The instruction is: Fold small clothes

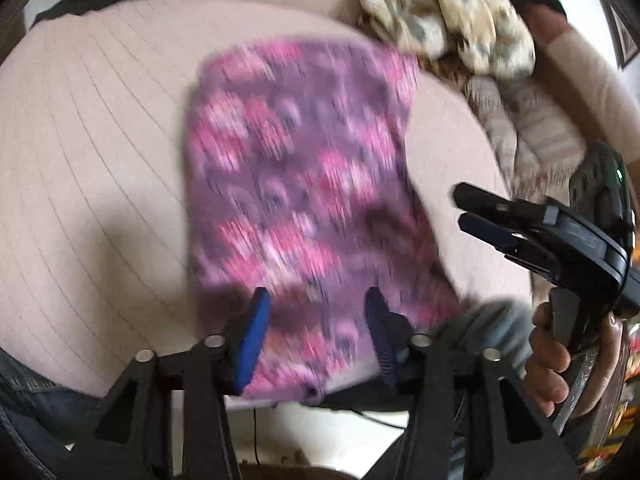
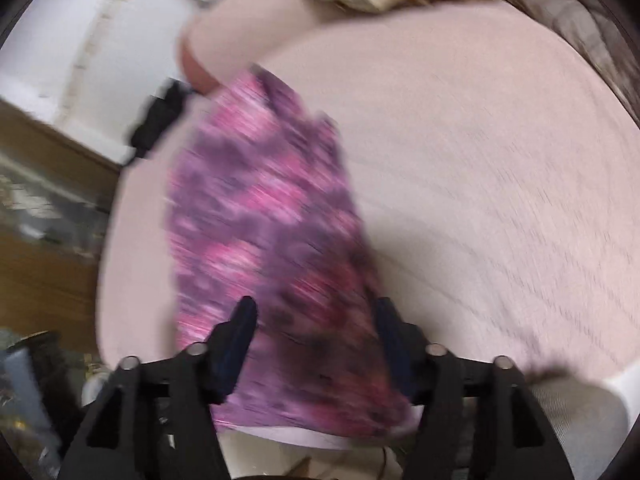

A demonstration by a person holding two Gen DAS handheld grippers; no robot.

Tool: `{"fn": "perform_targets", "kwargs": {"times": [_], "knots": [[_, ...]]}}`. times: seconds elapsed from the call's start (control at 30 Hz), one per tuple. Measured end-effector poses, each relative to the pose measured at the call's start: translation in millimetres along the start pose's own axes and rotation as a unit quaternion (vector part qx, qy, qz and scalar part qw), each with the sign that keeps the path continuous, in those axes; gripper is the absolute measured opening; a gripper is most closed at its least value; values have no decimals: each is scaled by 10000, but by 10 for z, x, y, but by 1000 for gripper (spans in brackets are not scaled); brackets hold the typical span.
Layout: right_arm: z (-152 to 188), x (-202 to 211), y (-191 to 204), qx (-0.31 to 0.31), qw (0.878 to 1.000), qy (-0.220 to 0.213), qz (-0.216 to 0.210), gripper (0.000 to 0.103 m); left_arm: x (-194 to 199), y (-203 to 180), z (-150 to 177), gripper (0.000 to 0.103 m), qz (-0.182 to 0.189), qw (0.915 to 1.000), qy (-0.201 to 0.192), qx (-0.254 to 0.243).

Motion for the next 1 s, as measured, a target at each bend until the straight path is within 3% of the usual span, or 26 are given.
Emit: {"fn": "perform_targets", "kwargs": {"times": [0.1,0.2,0.3,0.33,0.4,0.5,0.57,0.6,0.63,0.73,0.87,0.93,1.0], "knots": [[-517,-72,296,377,9983,57,-447,73,97,243,-366,68,-105,9985,-335,423],[-1019,-270,439,453,9969,211,-608,73,46,570,-782,68,-237,9946,-485,889],[-1371,-582,363,400,9972,225,-588,71,-154,788,-1118,68,-143,9907,-509,1256],[-1415,-730,298,385,9979,237,-457,66,-266,837,-1218,68,-64,9903,-474,1307],[-1398,-939,157,252,9985,239,-418,41,-474,875,-1318,68,-64,9898,-324,1386],[-1325,-1089,-181,1,9991,390,-145,13,-760,879,-1410,68,147,9903,-20,1382],[-1441,-1098,-326,-71,9995,304,-28,9,-892,903,-1472,62,435,9860,117,1606],[-1475,-1114,-374,-154,9995,291,-28,9,-922,921,-1495,48,669,9822,155,1751],[-1496,-1167,-445,-246,9991,331,12,9,-978,924,-1518,41,1002,9765,269,1891],[-1470,-1301,-541,-290,9983,431,270,8,-908,895,-1542,26,1037,9773,226,1835],[-1598,-1193,-347,192,9987,93,465,7,-663,868,-1567,24,1197,9773,-136,1741],[-1511,-1425,-538,-72,9973,487,544,7,-930,905,-1540,25,669,9838,6,1662],[-1459,-1507,-636,-212,9969,550,514,7,-1048,962,-1504,31,635,9805,32,1862]]}}
Point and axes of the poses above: each gripper's, at about its wrist camera, not at the fingertips, and x roughly against the way its jaws point, y to its left, z to its underside, the point moved 6 cm from there along -x, roughly the way its jaws point, and after that the axes turned 10 degrees about -z, right-handed, at the moved point
